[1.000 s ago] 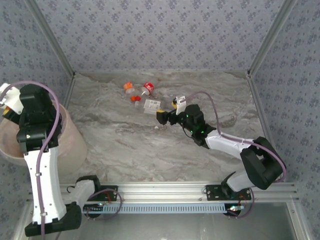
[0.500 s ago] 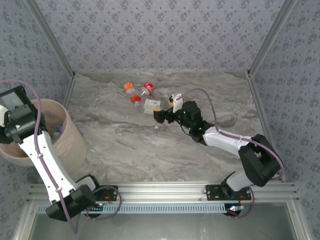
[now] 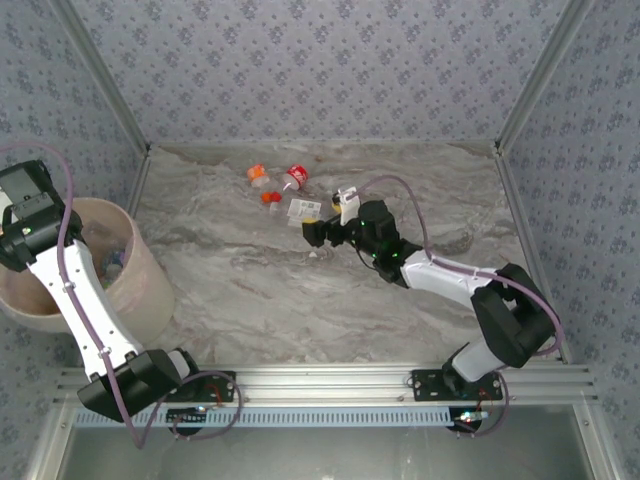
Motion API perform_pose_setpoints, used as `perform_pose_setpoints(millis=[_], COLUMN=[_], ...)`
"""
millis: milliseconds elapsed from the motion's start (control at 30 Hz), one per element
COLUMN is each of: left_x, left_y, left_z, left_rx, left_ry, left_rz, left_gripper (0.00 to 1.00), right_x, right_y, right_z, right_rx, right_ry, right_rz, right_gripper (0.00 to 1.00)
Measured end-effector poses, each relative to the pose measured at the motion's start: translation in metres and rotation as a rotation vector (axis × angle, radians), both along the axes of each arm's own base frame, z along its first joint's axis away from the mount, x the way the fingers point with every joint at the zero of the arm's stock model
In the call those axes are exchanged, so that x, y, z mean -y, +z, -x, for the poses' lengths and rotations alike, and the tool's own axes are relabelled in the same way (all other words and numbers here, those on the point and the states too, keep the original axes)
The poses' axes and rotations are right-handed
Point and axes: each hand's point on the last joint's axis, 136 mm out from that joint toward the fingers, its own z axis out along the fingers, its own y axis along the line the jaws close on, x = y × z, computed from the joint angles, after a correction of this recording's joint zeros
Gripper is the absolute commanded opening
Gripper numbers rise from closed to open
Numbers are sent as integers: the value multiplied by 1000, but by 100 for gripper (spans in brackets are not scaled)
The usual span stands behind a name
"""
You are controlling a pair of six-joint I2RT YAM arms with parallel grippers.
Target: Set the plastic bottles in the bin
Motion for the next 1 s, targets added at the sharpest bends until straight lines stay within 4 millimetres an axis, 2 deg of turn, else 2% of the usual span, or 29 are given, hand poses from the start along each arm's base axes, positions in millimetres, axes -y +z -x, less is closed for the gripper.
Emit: perform_pose_setpoints(millis=[67, 133, 433, 600, 700, 833, 1000], left_x=[2, 2, 12, 28, 47, 83, 132], left_y=[-1, -1, 2, 6, 15, 31, 50], left_z=[-1, 0, -10, -22, -35, -57, -83], left_rx=[-22, -33, 14, 88, 144, 247, 382], left_ry=[-23, -29, -91, -157, -234, -380, -565], left_rz=[6, 7, 50, 87, 96, 119, 170], left_gripper=[87, 94, 98, 98, 98, 98, 98], right_x=[-4, -7, -11, -12, -13, -16, -11], right_y=[2, 2, -1, -6, -7, -7, -11], right_z=[0, 1, 4, 3, 2, -7, -16], right_rx=[3, 5, 6, -12, -26, -41, -56], right_ry=[7, 15, 28, 24, 30, 42, 70], right_rz=[2, 6, 34, 52, 81, 151, 250], right_gripper=[100, 100, 100, 100, 100, 100, 100])
